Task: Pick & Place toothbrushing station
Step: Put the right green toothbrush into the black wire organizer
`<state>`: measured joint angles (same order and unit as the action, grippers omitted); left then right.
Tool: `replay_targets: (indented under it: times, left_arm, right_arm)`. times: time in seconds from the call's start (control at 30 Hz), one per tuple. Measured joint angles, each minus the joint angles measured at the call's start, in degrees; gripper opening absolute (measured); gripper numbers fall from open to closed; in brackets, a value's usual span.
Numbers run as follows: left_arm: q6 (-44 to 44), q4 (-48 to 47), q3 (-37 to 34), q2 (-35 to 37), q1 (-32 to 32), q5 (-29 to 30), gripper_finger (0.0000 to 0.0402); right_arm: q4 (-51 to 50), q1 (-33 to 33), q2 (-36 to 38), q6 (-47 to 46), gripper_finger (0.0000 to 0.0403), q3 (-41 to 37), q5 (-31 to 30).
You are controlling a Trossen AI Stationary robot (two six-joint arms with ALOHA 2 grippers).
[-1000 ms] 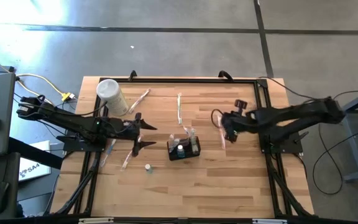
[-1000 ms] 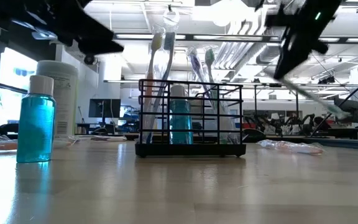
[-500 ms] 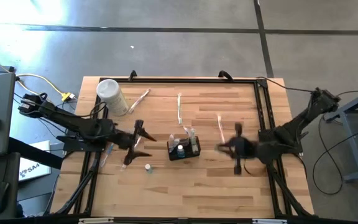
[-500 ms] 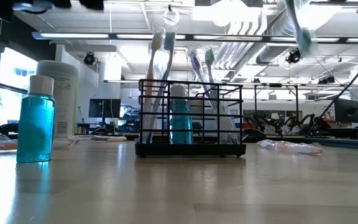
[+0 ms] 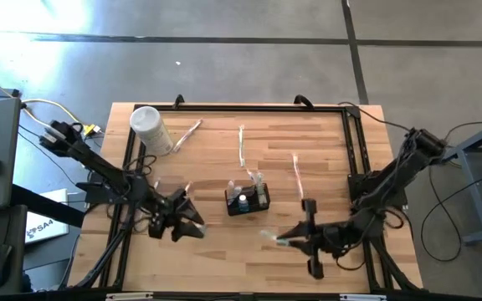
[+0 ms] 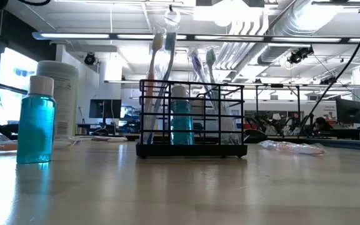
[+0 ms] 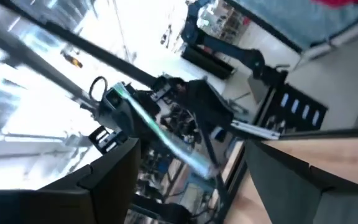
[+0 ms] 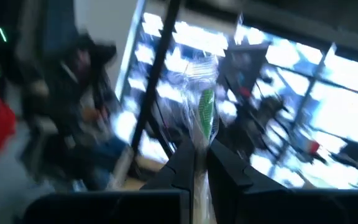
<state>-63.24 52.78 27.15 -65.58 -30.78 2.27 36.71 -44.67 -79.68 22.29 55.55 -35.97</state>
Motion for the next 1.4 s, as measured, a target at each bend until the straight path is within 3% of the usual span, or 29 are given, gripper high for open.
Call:
replay_targets:
  times: [0.2, 0.43, 0.77, 1.1, 1.4]
  left_arm:
    - [-8.6, -2.3, 6.7, -8.8, -3.4, 13.6, 0.0287]
    - [-22.5, -2.1, 14.7, -16.1, -7.7, 24.3, 0.0287]
    - [-33.8, -2.1, 20.2, -19.0, -8.2, 24.0, 0.0287]
    - [-37.7, -3.3, 22.7, -19.0, -8.0, 19.5, 0.0287]
    - [-38.9, -4.8, 24.7, -19.9, -3.0, 17.3, 0.0287]
  right_arm:
    - [17.9, 3.1, -4.9, -2.6, 0.0016, 0.0, 9.0]
    - [25.3, 9.1, -8.0, -13.0, 0.0016, 0.0, 21.8]
    - [36.3, 14.3, -13.5, -24.0, 0.0016, 0.0, 30.0]
    - [36.2, 17.4, -13.5, -29.2, 0.0016, 0.0, 30.7]
    - [33.4, 19.8, -13.5, -36.1, 0.0016, 0.0, 33.3]
